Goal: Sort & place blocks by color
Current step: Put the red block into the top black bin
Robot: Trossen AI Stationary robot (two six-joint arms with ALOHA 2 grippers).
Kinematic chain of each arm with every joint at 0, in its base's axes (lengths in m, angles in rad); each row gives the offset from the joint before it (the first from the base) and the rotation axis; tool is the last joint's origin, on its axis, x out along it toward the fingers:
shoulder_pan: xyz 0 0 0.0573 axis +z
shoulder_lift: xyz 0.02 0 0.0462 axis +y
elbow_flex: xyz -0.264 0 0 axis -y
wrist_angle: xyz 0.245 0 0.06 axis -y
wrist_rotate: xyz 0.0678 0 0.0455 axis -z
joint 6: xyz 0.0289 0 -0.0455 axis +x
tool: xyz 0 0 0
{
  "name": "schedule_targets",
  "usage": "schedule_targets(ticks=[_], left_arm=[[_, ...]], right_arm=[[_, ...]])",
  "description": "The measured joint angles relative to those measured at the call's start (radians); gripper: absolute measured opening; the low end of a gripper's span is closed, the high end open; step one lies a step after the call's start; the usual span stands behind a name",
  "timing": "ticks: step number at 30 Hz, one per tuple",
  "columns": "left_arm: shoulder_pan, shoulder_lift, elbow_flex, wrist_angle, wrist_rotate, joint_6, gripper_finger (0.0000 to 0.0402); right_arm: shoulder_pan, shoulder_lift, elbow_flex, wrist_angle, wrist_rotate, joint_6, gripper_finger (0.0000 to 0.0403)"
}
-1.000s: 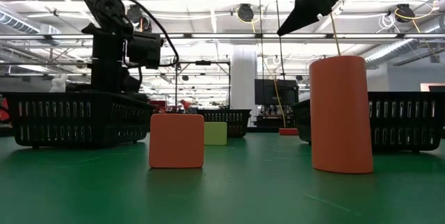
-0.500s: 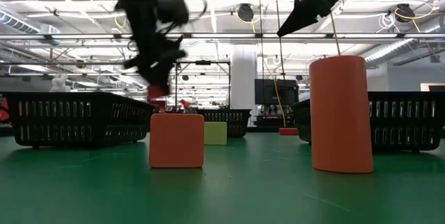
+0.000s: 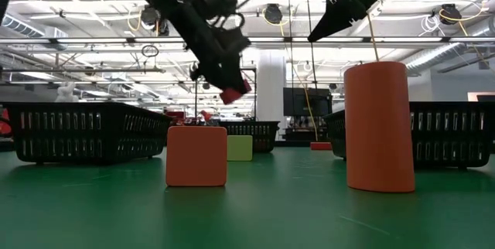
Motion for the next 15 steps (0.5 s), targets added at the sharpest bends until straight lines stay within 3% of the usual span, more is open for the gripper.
schedule_targets(ticks=[6, 15], left_arm=[[0.002, 0.051, 0.000, 0.064, 0.001, 0.009, 0.0136], [0.012, 0.036, 0.000, 0.100, -0.002, 0.012, 0.0316]], right_arm=[[0.000, 0.000, 0.000, -0.001, 0.000, 0.000, 0.0313], [-0.002, 0.000, 0.000, -0.007, 0.000, 0.001, 0.0313]])
